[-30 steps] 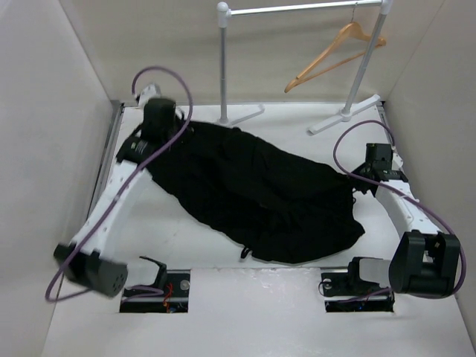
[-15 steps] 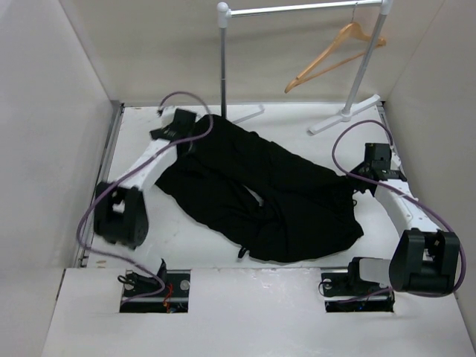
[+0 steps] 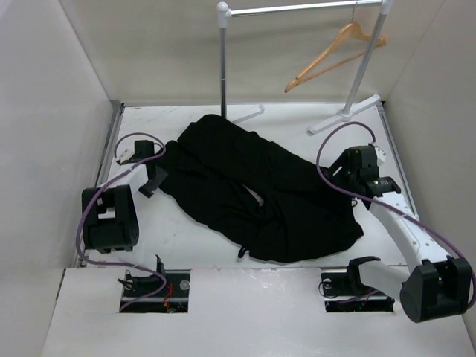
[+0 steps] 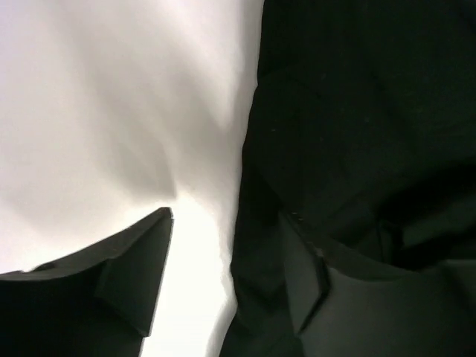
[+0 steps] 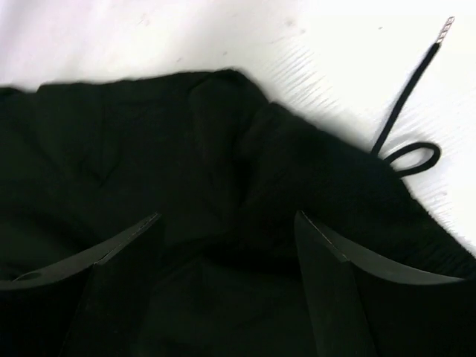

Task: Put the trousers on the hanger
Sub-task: Flatten out the trousers at the center of the board.

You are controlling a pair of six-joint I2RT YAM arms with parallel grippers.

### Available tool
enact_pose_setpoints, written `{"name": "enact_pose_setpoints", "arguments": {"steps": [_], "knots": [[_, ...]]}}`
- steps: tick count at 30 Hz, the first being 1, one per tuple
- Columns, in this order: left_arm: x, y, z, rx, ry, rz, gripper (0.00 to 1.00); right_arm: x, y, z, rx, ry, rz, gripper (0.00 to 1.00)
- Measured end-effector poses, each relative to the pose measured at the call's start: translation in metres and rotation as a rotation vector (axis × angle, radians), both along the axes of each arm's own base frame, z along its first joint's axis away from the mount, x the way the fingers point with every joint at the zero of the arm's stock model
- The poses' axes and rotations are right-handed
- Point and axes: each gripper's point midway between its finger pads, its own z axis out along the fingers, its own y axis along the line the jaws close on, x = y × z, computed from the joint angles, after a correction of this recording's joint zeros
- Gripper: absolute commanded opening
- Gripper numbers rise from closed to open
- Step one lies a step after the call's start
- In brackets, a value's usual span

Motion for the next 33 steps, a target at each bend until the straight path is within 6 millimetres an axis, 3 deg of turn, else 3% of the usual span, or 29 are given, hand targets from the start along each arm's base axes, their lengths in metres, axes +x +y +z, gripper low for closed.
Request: {"name": "enact_pose_setpoints", "arguments": {"steps": [2,4,7,9,12,16,18,21,23,26,28,30,33], "knots": [[0.005,-0.006,-0.015,-0.035,0.012,0.002,0.27,-0.009,0.008,0.004,-0.004,-0.018,0.032,0.71],[0.016,-0.009,-0.014,-0.058,-0.021,0.008,0.12,-0.021,0.016,0.002,-0.006,-0.017,0.066,0.57],[0.018,-0.006,-0.017,-0.087,-0.044,0.045,0.03,-0.041,0.029,-0.007,-0.012,0.010,0.125,0.28],[0.010,0.007,-0.017,-0.098,-0.069,0.104,0.01,-0.056,0.039,-0.017,-0.013,0.042,0.167,0.23],[-0.037,0.042,-0.018,-0.083,-0.067,0.253,0.00,-0.074,0.052,-0.032,-0.016,0.091,0.222,0.28],[-0.125,0.069,-0.005,-0.014,-0.025,0.439,0.06,-0.092,0.065,-0.046,-0.014,0.149,0.270,0.57],[-0.153,0.071,0.015,0.028,-0.039,0.482,0.24,-0.097,0.070,-0.048,-0.010,0.162,0.286,0.66],[-0.176,0.069,0.045,0.094,-0.056,0.490,0.48,-0.100,0.073,-0.049,-0.006,0.170,0.296,0.71],[-0.174,0.065,0.070,0.118,-0.067,0.460,0.54,-0.103,0.072,-0.050,-0.005,0.177,0.291,0.71],[-0.146,0.056,0.113,0.137,-0.165,0.371,0.54,-0.104,0.062,-0.047,-0.002,0.174,0.245,0.65],[-0.122,0.038,0.130,0.120,-0.215,0.277,0.54,-0.098,0.046,-0.042,0.004,0.155,0.174,0.45],[-0.097,0.013,0.135,0.089,-0.233,0.172,0.55,-0.090,0.029,-0.038,0.009,0.144,0.101,0.27],[-0.059,-0.017,0.120,0.041,-0.188,0.069,0.55,-0.079,0.017,-0.031,0.011,0.142,0.051,0.20]]}}
